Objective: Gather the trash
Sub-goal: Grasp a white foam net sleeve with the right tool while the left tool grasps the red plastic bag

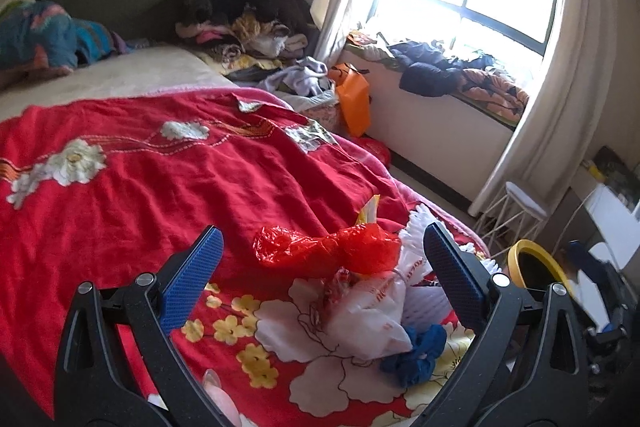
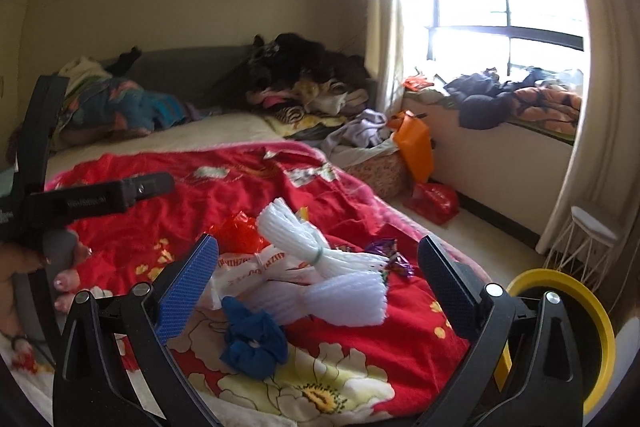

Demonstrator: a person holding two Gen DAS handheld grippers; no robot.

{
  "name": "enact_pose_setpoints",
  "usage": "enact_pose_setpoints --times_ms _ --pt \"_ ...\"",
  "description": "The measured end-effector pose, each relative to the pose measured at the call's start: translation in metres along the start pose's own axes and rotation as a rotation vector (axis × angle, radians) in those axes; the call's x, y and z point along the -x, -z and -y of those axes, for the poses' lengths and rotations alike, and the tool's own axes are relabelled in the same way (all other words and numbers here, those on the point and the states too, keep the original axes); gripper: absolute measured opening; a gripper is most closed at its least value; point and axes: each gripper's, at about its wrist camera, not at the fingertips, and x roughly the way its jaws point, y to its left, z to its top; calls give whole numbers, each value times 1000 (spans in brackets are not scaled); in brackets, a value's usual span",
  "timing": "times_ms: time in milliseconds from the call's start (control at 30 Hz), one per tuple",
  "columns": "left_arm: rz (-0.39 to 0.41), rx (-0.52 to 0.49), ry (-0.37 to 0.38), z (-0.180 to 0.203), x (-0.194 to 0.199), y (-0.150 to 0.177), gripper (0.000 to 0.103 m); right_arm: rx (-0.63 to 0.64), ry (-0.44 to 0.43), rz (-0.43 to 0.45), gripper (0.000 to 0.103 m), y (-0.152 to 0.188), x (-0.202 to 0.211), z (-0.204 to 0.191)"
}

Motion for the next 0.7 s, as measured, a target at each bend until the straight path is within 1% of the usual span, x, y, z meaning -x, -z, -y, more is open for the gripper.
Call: enact_pose_setpoints --times_ms 67,100,233,300,333,400,467,633,700 --pt "-13 -10 4 -5 -7 -3 92 30 -19 -25 91 -3 -12 -2" --pt "-24 -24 1 -5 -11 -4 92 44 -24 -39 83 -3 -18 -3" --pt "-88 -84 16 -1 -31 -6 92 113 -62 -105 77 -5 -44 -8" --pt "-108 -113 27 1 -39 -7 92 150 -79 -130 72 -4 -55 -11" --pt "-123 -126 37 2 -44 -8 91 169 -82 -148 71 -3 -62 -12" --pt "-152 -137 56 5 -53 -8 87 185 -91 -171 64 -1 -72 -13" --pt "-181 -144 72 6 -62 -9 80 199 -90 -193 62 0 -81 -13" --pt "-245 -160 128 9 -81 -9 74 205 -86 -252 52 3 -102 -8" --pt "-263 -166 150 11 -86 -9 73 211 -91 -272 45 4 -109 -7"
